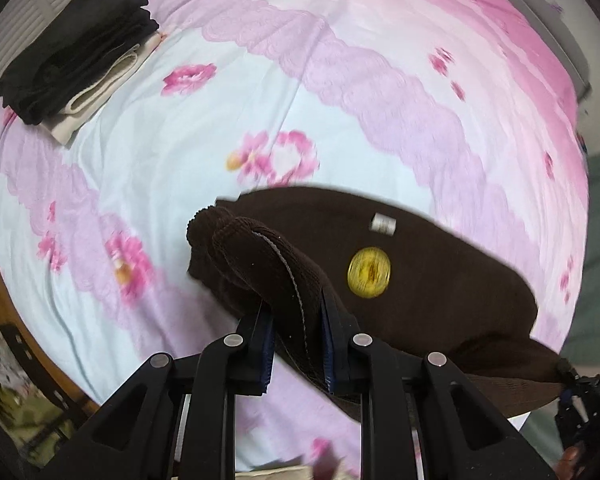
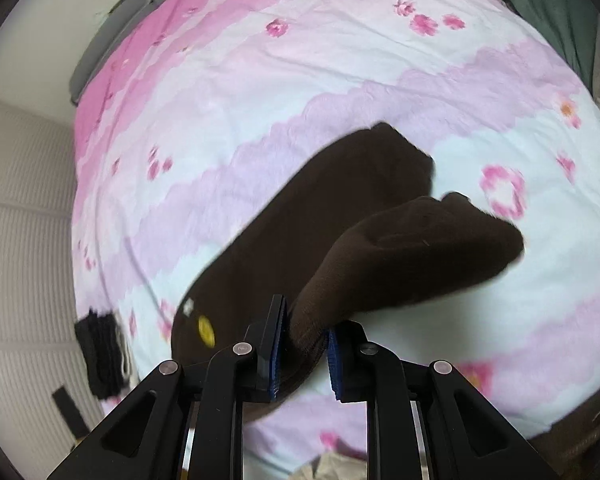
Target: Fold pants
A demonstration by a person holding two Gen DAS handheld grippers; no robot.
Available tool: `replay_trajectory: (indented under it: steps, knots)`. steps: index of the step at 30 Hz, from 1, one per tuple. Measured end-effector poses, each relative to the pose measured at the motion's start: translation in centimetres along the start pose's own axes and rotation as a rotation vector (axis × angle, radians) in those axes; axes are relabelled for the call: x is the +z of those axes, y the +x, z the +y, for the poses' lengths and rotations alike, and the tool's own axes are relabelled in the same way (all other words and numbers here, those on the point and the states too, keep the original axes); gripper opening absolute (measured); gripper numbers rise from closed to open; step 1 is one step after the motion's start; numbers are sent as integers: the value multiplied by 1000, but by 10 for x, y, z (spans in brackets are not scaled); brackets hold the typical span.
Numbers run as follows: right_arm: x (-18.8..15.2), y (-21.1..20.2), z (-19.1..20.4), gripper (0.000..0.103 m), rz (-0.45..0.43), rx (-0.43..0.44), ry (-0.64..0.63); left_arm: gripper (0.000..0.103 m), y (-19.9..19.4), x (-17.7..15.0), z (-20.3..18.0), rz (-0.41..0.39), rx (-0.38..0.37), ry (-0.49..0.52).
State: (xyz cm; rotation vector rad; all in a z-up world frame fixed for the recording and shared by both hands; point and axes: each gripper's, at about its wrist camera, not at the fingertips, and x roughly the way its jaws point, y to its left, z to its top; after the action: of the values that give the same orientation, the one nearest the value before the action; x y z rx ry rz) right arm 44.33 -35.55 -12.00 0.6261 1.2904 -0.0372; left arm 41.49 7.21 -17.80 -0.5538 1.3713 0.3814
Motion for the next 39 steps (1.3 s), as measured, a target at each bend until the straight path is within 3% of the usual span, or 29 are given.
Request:
replay_trajectory:
  steps: [5, 10, 14, 15, 17, 18, 23, 25, 28, 31, 34, 39]
  knots:
    - [54, 52, 20, 20, 11, -29, 22, 21, 40, 39, -11, 66, 55, -80]
    - [82, 91, 33, 20, 25, -59, 32, 23, 71, 59, -14, 127, 107, -120]
    - [99, 115, 40, 24, 49, -75, 17, 26, 81, 74, -17, 145, 87, -123]
    - [103, 118, 42, 28, 46, -76, 3, 31, 83, 77, -17, 149, 79, -120]
    - [108, 122, 47, 39, 32, -95, -32, 52, 81, 81, -17, 150, 46, -93]
    - [109, 120, 51, 46, 15, -119, -71, 71, 77, 82, -17, 136, 28, -77]
    - [102, 79, 74, 65, -137, -194, -236, 77, 32, 84, -24, 7, -41, 140]
    - [93, 58, 80, 68, -194, -197, -296, 79, 14, 80, -33, -56, -41, 298]
    - [70, 35, 83, 68, -226, -195, -398, 79, 5, 62, -63, -96, -38, 648]
    - [42, 25, 69, 68, -223, -194, -475, 79, 11, 50, -89, -67, -77, 886]
    - [18, 30, 41, 68, -180, -207, -471, 79, 36, 38, -118, -1, -78, 1041]
    - [15, 39, -16, 68, -175, -252, -367, 79, 76, 22, -149, 98, -53, 1186]
